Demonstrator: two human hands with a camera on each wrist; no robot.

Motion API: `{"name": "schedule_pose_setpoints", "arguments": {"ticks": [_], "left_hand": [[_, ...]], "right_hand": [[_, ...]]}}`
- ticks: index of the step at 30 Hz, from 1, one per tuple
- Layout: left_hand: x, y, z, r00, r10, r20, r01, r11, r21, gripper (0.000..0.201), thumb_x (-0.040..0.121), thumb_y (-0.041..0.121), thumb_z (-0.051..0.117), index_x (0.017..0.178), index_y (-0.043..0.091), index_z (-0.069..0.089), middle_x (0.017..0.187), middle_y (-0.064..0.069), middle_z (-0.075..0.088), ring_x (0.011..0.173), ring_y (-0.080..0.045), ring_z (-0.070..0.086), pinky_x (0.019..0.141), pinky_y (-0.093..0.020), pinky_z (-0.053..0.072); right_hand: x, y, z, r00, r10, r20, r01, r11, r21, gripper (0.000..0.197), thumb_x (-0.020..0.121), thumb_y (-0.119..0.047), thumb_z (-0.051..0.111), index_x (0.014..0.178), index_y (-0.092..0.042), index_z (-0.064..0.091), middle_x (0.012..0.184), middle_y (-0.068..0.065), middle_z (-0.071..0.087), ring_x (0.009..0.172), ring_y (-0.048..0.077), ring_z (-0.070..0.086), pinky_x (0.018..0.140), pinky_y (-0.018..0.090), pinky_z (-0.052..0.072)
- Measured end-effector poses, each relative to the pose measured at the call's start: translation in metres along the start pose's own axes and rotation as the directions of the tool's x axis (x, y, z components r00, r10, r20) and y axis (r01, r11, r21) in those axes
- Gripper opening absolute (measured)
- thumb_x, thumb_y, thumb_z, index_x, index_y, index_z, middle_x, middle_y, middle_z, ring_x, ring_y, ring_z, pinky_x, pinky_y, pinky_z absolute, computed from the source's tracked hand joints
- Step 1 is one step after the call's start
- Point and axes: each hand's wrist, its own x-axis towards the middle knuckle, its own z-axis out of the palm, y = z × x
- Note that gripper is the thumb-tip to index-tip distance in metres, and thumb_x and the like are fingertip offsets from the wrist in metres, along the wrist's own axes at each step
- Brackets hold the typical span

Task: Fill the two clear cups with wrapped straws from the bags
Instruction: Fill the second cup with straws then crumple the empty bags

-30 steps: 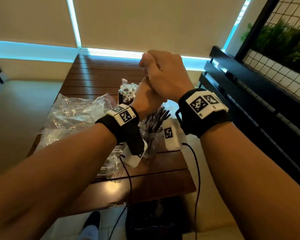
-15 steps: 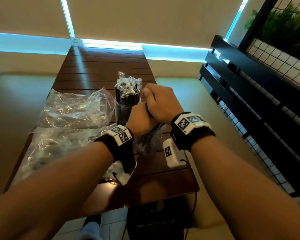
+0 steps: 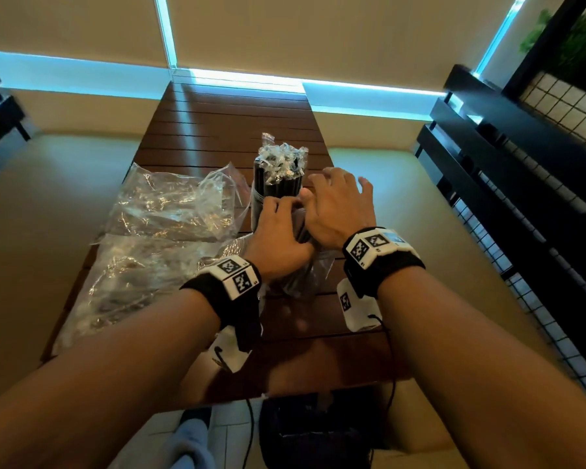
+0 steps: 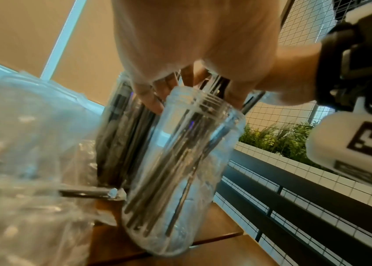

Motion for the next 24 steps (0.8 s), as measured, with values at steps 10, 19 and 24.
{"name": "schedule_pose_setpoints", "arguments": {"ticks": [10, 19, 24], "left_hand": [[-0.002, -0.030, -0.097, 0.905, -0.350, 0.241, 0.201, 0.851, 0.485, 0.039, 0.081, 0.021, 0.059, 0.119, 0.014, 0.061, 0.121, -0.008, 0.063, 0.106, -0.025, 0.060, 0.090, -0.037, 0.052], [-0.058, -0.100, -0.120, 0.736, -0.645, 0.207, 0.361, 0.632, 0.686, 0.078, 0.086, 0.022, 0.066, 0.150, 0.011, 0.023, 0.152, -0.021, 0.022, 0.133, -0.038, 0.040, 0.109, -0.040, 0.040], [-0.058, -0.109, -0.120, 0.704, -0.665, 0.250, 0.371, 0.644, 0.669, 0.083, 0.085, 0.023, 0.065, 0.152, 0.016, 0.017, 0.154, -0.021, 0.019, 0.135, -0.041, 0.037, 0.107, -0.044, 0.040]], "right_hand": [[-0.003, -0.083, -0.035, 0.850, -0.504, 0.154, 0.499, 0.864, 0.070, 0.015, 0.089, -0.015, 0.055, 0.098, -0.014, 0.067, 0.089, 0.005, 0.061, 0.081, 0.026, 0.060, 0.068, 0.035, 0.049], [-0.024, -0.101, 0.061, 0.706, -0.306, 0.639, 0.367, 0.929, 0.039, 0.029, 0.096, -0.010, 0.051, 0.123, -0.002, 0.056, 0.124, 0.020, 0.056, 0.109, 0.039, 0.060, 0.085, 0.038, 0.049], [-0.022, -0.124, 0.088, 0.646, -0.306, 0.699, 0.250, 0.950, 0.185, 0.020, 0.091, -0.005, 0.051, 0.106, -0.002, 0.064, 0.116, 0.019, 0.063, 0.104, 0.036, 0.061, 0.082, 0.035, 0.048]]}}
